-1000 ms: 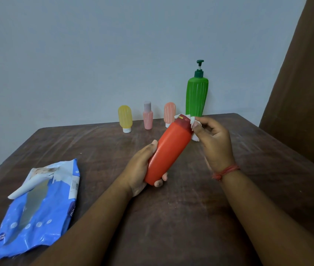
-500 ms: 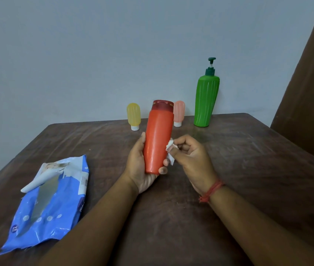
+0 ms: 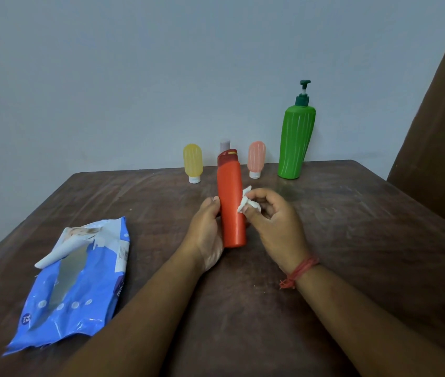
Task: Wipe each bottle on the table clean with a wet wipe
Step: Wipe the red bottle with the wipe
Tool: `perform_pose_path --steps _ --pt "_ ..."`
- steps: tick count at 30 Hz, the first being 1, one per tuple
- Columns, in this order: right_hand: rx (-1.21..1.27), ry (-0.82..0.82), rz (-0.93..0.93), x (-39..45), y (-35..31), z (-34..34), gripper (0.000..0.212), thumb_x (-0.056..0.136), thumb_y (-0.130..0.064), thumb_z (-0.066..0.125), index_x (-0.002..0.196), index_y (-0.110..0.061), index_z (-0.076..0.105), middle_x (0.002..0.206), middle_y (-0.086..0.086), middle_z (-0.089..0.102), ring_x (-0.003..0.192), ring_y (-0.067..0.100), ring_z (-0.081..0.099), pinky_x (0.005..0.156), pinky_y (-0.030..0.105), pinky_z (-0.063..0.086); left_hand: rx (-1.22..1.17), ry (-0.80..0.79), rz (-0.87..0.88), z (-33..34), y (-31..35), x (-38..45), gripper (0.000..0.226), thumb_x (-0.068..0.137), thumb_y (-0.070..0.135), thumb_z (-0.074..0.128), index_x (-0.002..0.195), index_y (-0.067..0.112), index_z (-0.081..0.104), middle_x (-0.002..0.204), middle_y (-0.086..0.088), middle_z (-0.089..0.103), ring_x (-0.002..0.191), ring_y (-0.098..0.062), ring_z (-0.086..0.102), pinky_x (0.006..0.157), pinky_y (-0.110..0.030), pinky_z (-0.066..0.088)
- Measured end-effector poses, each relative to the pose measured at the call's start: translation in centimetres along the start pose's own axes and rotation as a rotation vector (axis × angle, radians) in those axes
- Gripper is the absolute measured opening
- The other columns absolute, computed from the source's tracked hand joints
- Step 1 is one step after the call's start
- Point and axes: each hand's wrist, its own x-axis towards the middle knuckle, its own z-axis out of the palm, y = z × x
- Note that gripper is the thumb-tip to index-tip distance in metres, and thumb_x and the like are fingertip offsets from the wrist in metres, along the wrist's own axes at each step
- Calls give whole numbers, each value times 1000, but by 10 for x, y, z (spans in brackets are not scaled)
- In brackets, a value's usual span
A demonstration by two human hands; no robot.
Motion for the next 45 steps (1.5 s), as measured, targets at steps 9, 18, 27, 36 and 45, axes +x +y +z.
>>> perform_pose_path --steps 9,18,27,36,45 --pt "-456 -96 -347 -6 -8 6 27 94 -10 65 121 -13 69 120 -6 60 114 4 56 98 16 44 -13 73 46 -1 1 1 32 105 24 48 128 5 59 108 -18 71 97 -30 69 85 -46 59" --pt "-811 75 -474 4 -11 -4 32 94 -23 50 116 -15 70 112 -3 56 103 23 55 82 42 55 -9 -63 -55 3 2 -4 70 103 61 23 109 16 76 109 -16 75 93 -28 74 84 -45 57" --pt "-638 254 -420 18 -13 -20 30 94 1 59 122 -6 68 114 5 58 104 2 49 92 8 40 168 -229 -66 1 -2 -4 81 99 67 22 125 2 62 97 -23 69 77 -30 68 66 -39 58" --pt "-929 127 -624 26 -16 -31 39 95 -5 46 128 -6 65 126 11 64 115 31 56 99 40 49 242 -238 -58 2 -2 -7 81 98 68 24 125 1 62 95 -24 69 75 -30 69 63 -38 58" --pt "-917 49 -684 23 -20 -29 37 96 -10 45 125 -7 68 125 8 66 111 27 54 100 37 46 256 -210 -40 5 -2 -12 78 99 65 23 118 4 66 91 -23 70 72 -29 69 62 -38 59"
